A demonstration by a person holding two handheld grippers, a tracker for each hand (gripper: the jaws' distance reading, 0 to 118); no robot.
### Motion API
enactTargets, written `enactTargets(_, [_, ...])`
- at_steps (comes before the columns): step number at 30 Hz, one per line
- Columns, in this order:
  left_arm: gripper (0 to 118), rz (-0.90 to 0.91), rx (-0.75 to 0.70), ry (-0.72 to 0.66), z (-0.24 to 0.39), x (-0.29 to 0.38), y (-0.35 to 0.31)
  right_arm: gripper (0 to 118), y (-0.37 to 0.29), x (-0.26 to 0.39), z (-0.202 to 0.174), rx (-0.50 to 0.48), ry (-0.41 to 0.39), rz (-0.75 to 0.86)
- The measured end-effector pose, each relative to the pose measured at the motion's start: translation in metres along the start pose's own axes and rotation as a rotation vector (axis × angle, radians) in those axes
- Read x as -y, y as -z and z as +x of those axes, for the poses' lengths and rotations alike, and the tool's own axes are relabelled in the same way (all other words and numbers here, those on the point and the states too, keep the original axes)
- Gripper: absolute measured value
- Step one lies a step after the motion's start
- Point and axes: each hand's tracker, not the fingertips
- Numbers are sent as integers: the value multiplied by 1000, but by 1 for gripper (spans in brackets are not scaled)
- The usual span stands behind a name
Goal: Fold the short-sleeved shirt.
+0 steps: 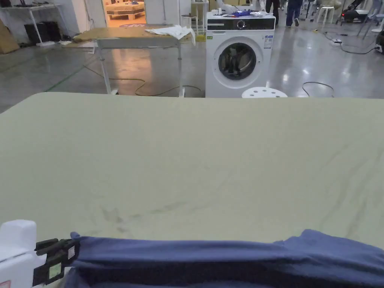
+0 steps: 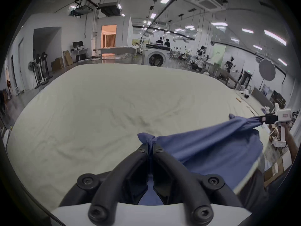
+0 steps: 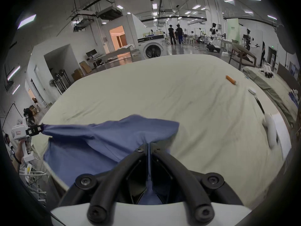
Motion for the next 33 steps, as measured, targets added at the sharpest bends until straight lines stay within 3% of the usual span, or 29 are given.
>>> enactTargets(5, [0,-31,-8,-8,8,57,-47,0,-42,71,-5,9,78,-28])
enactTargets(9, [0,-88,-39,40,22,81,-48,0,-47,97,-9,21,118,-27])
enactTargets(13, [3,-81,-26,20,16,96,-42,0,-44,102,-16,41,97,-6])
enactTargets(15, [34,-63,-45,-20,6,100,-44,5,-43,102,-19,49,95,15])
enactTargets(16, [57,-52,-84,-20,6,100,-48,19,-42,99,-17,54,87,20])
enactTargets(17, [80,-26,-129,-6,8,98,-55,52,-43,96,-20,83,59,20])
enactTargets(18, [84,11,-154,4,10,94,-67,72,-46,94,-24,96,34,34])
enactTargets(19, [84,54,-154,14,15,89,-79,76,-51,91,-29,87,2,62])
enactTargets(28, [84,621,-216,163,132,59,-203,76,-129,66,-119,-46,-122,561])
enactTargets(32, [77,646,-195,152,163,55,-209,76,-129,70,-144,-132,-118,614])
enactTargets(33, [68,635,-186,145,167,53,-208,75,-128,71,-148,-133,-131,607])
